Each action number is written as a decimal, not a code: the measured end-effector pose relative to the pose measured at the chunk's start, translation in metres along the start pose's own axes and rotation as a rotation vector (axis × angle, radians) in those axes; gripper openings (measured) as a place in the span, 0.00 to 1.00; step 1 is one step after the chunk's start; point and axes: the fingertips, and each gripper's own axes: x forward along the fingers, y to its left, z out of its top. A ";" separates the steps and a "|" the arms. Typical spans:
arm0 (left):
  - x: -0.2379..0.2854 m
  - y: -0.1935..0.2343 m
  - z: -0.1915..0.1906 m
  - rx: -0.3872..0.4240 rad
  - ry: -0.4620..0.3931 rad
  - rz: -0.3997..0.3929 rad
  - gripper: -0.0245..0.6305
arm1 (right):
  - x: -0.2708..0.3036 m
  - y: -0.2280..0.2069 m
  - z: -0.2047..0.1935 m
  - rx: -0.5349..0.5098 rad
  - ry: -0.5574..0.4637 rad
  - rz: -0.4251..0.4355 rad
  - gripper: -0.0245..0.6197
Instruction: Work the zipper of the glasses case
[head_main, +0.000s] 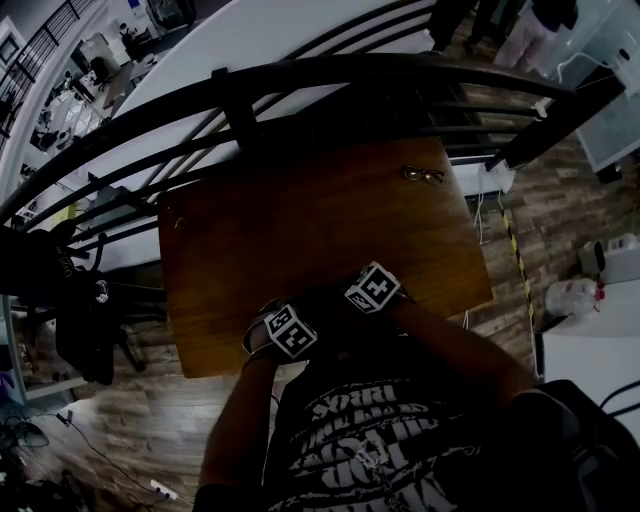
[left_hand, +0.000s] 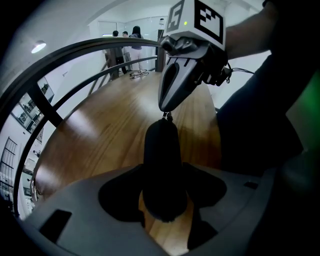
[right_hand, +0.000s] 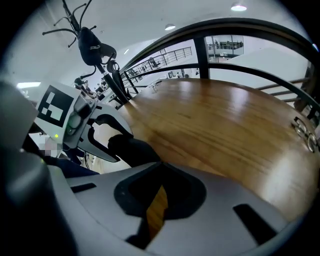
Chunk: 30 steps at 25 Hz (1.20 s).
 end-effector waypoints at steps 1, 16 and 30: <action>0.000 0.000 -0.001 -0.004 0.003 -0.001 0.43 | 0.002 -0.001 -0.001 -0.003 0.001 -0.001 0.04; 0.001 -0.005 -0.003 -0.068 0.028 0.020 0.43 | -0.006 -0.022 -0.011 0.075 -0.081 0.091 0.04; -0.006 -0.013 0.002 0.054 0.029 0.063 0.43 | 0.006 0.021 -0.024 -0.764 0.017 0.238 0.23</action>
